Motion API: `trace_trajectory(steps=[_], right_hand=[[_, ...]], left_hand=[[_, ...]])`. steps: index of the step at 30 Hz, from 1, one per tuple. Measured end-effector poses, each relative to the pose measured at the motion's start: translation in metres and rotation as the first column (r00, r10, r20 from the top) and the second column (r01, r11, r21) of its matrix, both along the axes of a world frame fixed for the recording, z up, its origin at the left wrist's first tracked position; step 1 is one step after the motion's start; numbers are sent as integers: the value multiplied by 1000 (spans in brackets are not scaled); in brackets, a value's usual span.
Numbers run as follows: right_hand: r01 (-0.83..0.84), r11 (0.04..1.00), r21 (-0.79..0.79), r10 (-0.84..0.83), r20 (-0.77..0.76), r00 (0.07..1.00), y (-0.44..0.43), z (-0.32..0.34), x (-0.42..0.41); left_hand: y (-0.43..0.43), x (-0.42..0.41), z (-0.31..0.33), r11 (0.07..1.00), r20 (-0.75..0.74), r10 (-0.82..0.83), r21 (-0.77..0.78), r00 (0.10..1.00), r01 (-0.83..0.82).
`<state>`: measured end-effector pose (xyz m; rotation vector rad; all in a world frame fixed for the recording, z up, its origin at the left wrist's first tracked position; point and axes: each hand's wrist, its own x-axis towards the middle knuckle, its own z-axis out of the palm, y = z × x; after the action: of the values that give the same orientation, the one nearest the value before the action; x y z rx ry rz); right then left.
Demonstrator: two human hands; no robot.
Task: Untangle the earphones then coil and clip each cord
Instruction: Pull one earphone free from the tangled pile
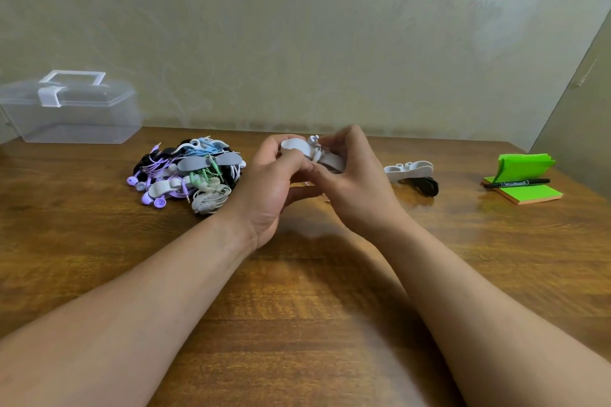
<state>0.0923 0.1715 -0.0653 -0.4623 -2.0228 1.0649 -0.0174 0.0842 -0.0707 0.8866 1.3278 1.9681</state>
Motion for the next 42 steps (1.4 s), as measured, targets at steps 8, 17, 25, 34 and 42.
trace_trajectory(steps=[8, 17, 25, 34, 42], right_hand=[[-36, 999, -29, 36, -17, 999, -1, 1, 1], [-25, 991, 133, 25, 0, 1000, -7, 2, 3], [-11, 991, 133, 7, 28, 1000, 1, 1, 5], [-12, 990, 141, 7, 33, 999, 2, 2, 3], [2, 990, 141, -4, 15, 1000, -3, 3, 3]], left_hand=[[-4, 1, 3, 999, -72, 8, 32, 997, -5], [-4, -11, 10, 999, -40, -38, -9, 998, 38], [-3, -16, 4, 999, -160, -46, 4, 986, 47], [-5, -11, 5, 999, -173, -33, 3, 984, 34], [-4, -13, 8, 999, -134, -38, 30, 990, 42]])
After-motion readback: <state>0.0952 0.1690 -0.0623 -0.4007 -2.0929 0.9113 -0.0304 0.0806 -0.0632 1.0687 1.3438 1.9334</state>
